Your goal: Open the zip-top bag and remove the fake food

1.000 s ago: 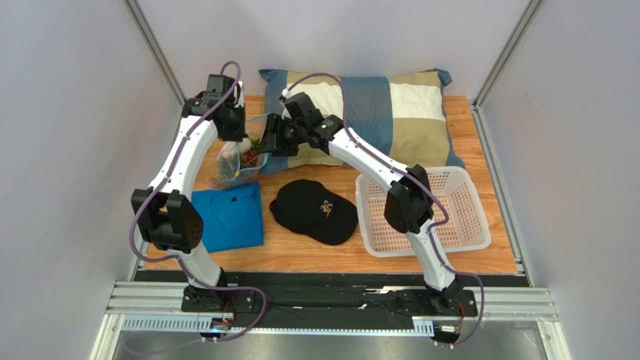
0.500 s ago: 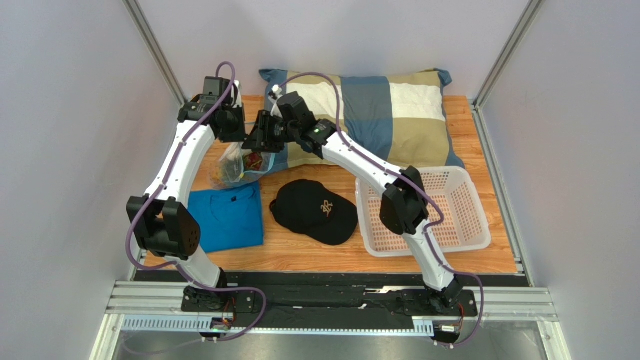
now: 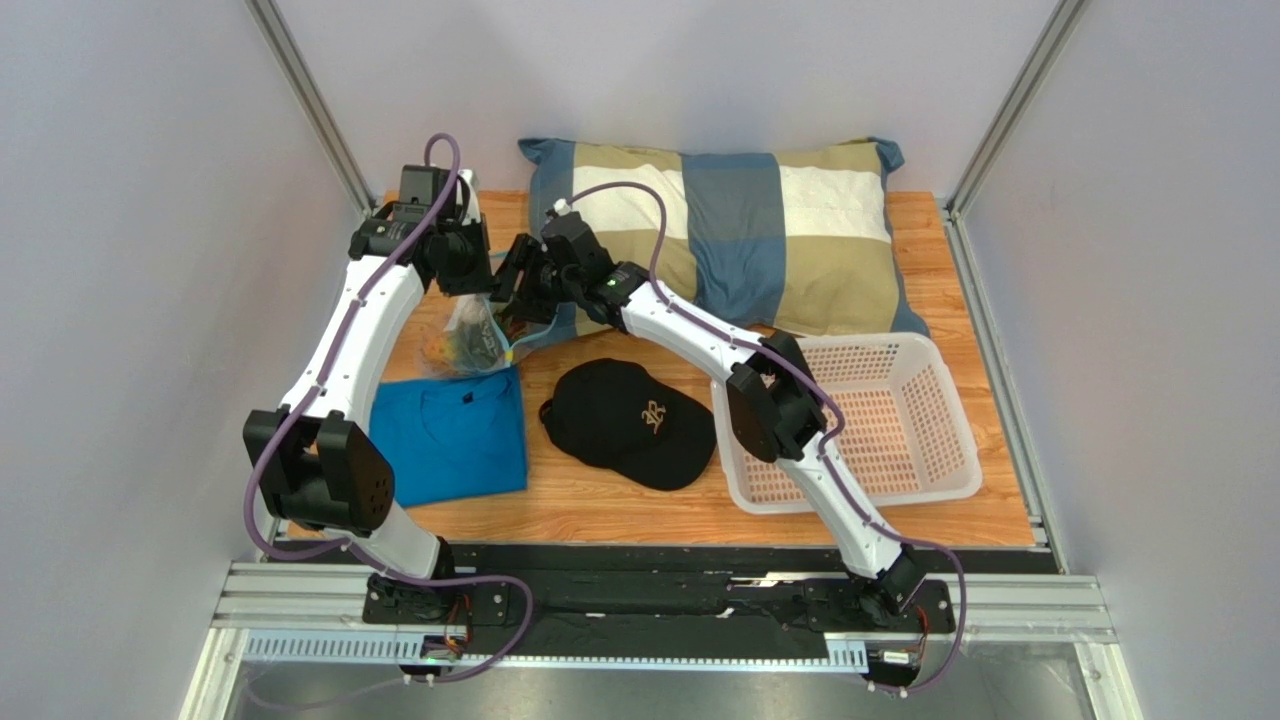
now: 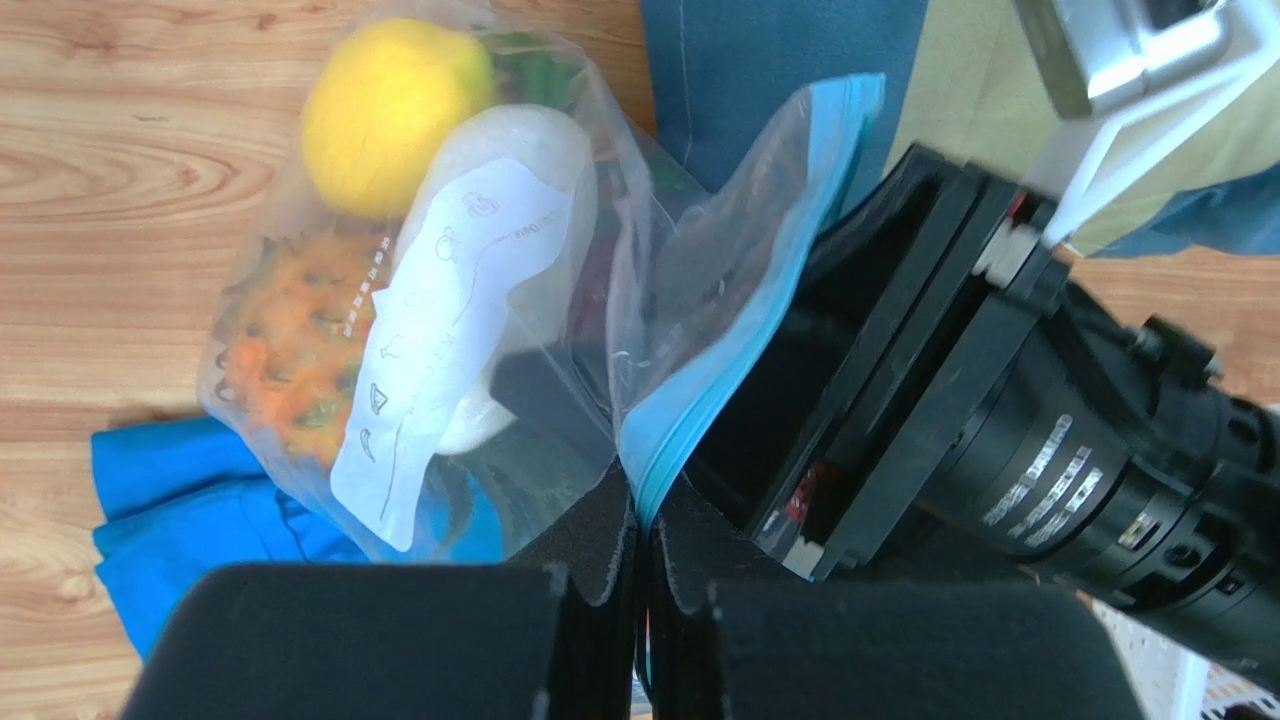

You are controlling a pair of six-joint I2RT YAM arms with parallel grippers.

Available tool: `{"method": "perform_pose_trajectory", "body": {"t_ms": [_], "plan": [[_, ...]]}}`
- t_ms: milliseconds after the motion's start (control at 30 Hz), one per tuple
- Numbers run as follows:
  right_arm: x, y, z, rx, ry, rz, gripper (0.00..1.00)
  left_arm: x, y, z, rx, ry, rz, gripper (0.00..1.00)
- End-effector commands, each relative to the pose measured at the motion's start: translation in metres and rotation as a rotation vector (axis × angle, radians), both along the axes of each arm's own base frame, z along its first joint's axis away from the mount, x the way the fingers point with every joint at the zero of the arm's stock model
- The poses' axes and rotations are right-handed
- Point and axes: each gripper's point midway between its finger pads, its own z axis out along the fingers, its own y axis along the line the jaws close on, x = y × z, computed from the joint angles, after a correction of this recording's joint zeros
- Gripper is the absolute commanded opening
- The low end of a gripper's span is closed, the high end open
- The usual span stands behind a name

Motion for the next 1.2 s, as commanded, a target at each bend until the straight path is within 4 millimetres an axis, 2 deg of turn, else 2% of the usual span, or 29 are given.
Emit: {"method": "perform_pose_trajectory", "body": {"t_ms": [0,67,200,433,467,533,600,700,767,867,967,1000,1067,1100,1167], "plan": [[0.029,0.01,0.035,0.15,-0.029,-0.095,0.61,-0.003,-0.013,0.025,-0.081,-0.078,-0.041,0.0],[0.027,0.016,0.034,0.167,-0.011,-0.089,0.61,-0.003,-0.019,0.028,-0.1,-0.092,-0.071,0.0],[0.025,0.018,0.027,0.163,-0.018,-0.079,0.64,-0.007,-0.013,0.026,-0.062,-0.091,-0.085,0.0],[0.018,0.028,0.003,0.185,-0.022,0.011,0.71,-0.017,-0.008,0.013,0.01,-0.05,-0.167,0.0],[0.018,0.031,-0.01,0.177,-0.006,0.024,0.71,-0.019,-0.007,0.01,0.019,-0.042,-0.177,0.0],[0.014,0.036,-0.006,0.199,-0.016,0.066,0.71,-0.022,-0.005,0.008,0.04,-0.034,-0.195,0.0],[0.014,0.036,-0.016,0.188,-0.01,0.069,0.7,-0.024,-0.006,0.007,0.038,-0.036,-0.209,0.0],[0.018,0.038,-0.018,0.202,-0.03,0.07,0.67,-0.027,-0.007,0.006,0.03,-0.033,-0.212,0.0],[0.021,0.04,-0.008,0.236,-0.033,0.077,0.62,-0.029,-0.009,0.005,0.021,-0.032,-0.221,0.0],[0.02,0.041,-0.013,0.239,-0.021,0.085,0.61,-0.03,-0.01,0.006,0.015,-0.037,-0.225,0.0],[0.02,0.041,-0.016,0.246,0.005,0.076,0.42,-0.029,-0.01,0.008,0.012,-0.045,-0.22,0.0],[0.02,0.043,-0.01,0.269,-0.006,0.082,0.34,-0.029,-0.009,0.009,0.014,-0.047,-0.211,0.0],[0.021,0.042,0.0,0.295,-0.003,0.084,0.27,-0.028,-0.007,0.01,0.015,-0.049,-0.183,0.0],[0.02,0.042,0.004,0.302,0.0,0.09,0.2,-0.028,-0.004,0.009,0.017,-0.043,-0.163,0.0],[0.022,0.036,0.023,0.318,0.004,0.085,0.12,-0.028,0.006,0.006,0.047,-0.034,-0.111,0.0]]}}
